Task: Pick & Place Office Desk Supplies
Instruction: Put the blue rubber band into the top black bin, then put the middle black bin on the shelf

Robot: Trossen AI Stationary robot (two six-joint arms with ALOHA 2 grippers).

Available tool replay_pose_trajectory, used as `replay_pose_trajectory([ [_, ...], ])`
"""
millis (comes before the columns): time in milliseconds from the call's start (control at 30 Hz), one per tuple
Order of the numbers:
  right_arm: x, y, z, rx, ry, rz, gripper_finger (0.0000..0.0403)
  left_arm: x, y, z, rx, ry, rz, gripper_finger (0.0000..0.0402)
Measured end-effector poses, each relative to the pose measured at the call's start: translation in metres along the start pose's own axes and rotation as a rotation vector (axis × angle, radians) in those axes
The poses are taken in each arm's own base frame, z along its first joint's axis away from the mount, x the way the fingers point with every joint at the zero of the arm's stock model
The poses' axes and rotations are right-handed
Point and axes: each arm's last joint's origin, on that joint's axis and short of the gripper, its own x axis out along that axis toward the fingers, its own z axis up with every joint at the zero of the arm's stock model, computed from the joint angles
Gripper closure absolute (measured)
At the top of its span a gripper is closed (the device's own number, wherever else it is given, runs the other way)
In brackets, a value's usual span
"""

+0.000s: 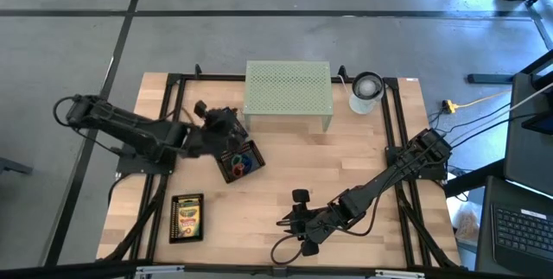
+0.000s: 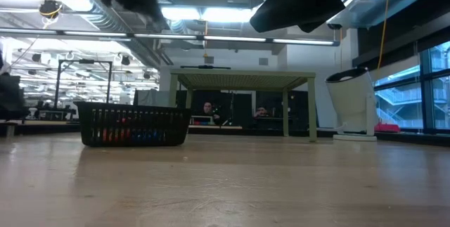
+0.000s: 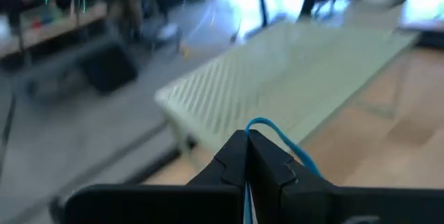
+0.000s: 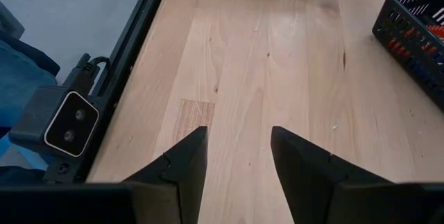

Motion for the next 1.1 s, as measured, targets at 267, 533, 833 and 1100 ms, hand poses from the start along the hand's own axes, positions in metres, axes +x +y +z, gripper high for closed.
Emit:
replay_pose_trajectory([
  [267, 0.0, 0.0, 0.0, 0.0, 0.0, 0.0, 0.0238, 0.045, 0.036, -0.028, -0.156, 0.426, 0.0, 0.0399],
  [533, 0.0, 0.0, 0.0, 0.0, 0.0, -0.002, 0.0238, 0.062, 0.051, -0.059, -0.151, 0.581, 0.008, 0.0396],
  [833, 0.0, 0.0, 0.0, 0.0, -0.001, -0.002, 0.0238, 0.062, 0.052, -0.073, -0.075, 0.626, -0.019, 0.0354],
  [1100, 0.0, 0.0, 0.0, 0.0, 0.0, -0.002, 0.0238, 0.065, 0.047, -0.067, -0.054, 0.586, -0.106, 0.0291],
])
